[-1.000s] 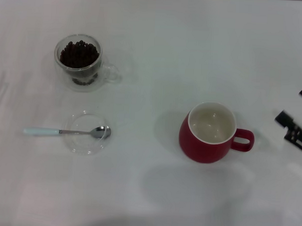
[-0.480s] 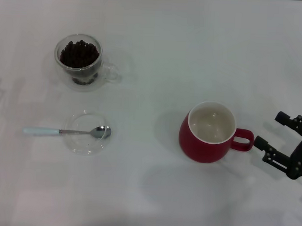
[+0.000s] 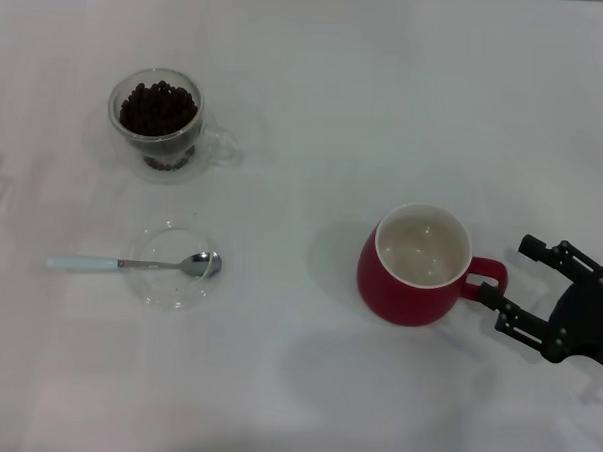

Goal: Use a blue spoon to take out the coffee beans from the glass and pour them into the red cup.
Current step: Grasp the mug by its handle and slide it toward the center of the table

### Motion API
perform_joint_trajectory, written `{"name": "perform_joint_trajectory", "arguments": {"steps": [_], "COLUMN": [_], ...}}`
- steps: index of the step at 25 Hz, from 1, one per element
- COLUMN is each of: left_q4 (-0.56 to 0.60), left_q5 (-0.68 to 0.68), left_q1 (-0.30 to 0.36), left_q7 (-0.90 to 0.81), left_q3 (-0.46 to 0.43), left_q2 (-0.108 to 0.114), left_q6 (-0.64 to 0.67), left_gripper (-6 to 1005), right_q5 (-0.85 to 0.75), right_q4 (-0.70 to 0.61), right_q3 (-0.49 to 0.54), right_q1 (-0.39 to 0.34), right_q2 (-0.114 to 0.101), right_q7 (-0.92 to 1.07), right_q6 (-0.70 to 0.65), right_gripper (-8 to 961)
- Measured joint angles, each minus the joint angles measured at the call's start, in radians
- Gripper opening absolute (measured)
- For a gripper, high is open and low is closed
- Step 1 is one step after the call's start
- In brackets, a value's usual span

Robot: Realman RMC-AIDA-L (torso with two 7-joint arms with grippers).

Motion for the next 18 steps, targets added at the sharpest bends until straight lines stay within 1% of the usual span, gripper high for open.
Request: {"name": "perform_joint_trajectory", "arguments": {"steps": [4, 11, 13, 18], "left_q4": [0.000, 0.002, 0.005, 0.008], "left_q5": [-0.001, -0.004, -0.005, -0.006], "left_q1": [0.000, 0.004, 0.005, 0.007], "left_q7": [0.000, 0.020, 0.021, 0.021], "left_q3": [-0.003, -0.005, -0.005, -0.006], "left_q2": [0.001, 0.001, 0.001, 0.000], "left_q6": [-0.001, -0.003, -0.003, -0.003], "left_gripper": [846, 846, 847, 847], "right_q5": [0.001, 0.010, 0.009, -0.002], "right_q4": [-0.011, -0.034, -0.041, -0.077], "right_q3": [0.007, 0.076, 0.081, 0.057], "right_q1": [0.006, 0.000, -0.001, 0.007], "right_q2": [0.000, 0.001, 0.001, 0.002], "right_q7": [-0.018, -0.119, -0.130, -0.132], "right_q6": [0.022, 0.051, 0.057, 0.108], "right_gripper": [826, 826, 826, 706]}}
